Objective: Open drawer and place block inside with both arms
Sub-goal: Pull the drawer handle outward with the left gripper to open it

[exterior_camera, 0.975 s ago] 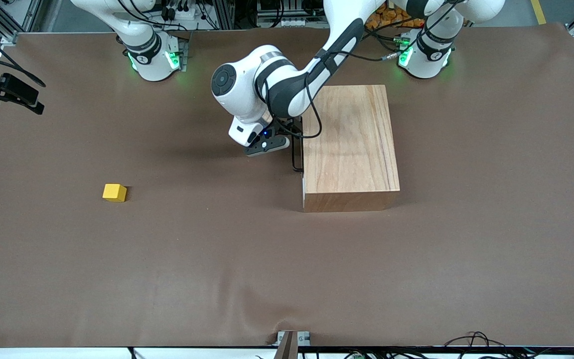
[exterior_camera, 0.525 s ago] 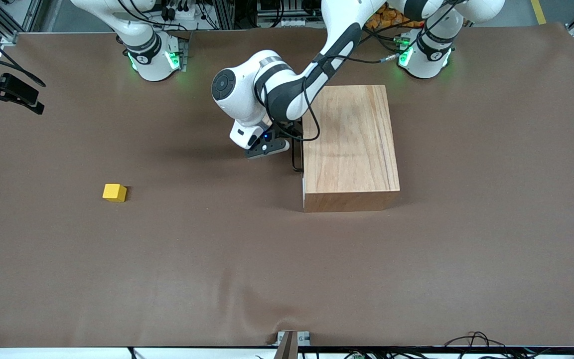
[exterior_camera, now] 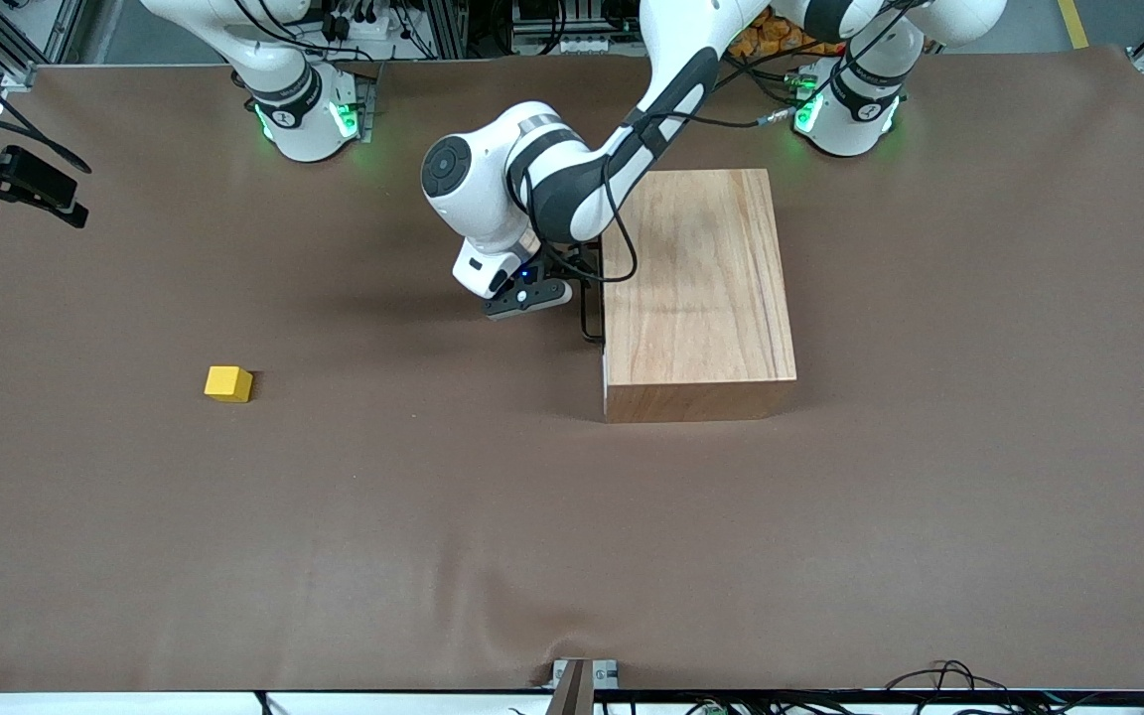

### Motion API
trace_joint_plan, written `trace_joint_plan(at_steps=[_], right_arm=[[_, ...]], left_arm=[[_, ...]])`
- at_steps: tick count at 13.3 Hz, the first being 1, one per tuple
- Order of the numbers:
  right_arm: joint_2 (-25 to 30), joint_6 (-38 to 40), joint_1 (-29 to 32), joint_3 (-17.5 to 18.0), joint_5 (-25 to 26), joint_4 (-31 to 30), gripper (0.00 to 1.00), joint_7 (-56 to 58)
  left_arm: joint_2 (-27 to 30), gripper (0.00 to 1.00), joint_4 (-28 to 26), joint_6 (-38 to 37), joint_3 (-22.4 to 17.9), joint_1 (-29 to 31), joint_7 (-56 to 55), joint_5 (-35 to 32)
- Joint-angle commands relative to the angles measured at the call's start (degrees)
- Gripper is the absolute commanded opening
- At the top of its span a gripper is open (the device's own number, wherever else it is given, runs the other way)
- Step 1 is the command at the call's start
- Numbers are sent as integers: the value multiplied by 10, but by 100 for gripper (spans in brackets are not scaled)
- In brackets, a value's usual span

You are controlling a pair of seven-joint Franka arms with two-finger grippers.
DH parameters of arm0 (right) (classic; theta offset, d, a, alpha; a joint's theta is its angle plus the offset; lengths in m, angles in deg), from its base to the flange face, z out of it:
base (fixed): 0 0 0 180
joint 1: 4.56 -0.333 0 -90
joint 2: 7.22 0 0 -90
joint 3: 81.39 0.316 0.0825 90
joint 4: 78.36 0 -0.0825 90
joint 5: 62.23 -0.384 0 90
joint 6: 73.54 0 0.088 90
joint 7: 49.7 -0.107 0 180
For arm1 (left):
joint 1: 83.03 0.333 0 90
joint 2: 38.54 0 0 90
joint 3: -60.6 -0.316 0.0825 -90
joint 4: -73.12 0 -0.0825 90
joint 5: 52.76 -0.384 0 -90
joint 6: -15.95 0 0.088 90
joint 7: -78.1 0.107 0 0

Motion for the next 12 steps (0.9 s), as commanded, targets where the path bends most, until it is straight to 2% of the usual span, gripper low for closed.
trace_joint_plan(at_steps=[1,12], right_arm=[[6,3,2,1,1,-4,100,3],[6,9,3,1,1,-4,100,4]], left_arm=[[-8,100,14,21,-7,-6,4,-13],[-7,100,17,62,-5,-22,7,-12]])
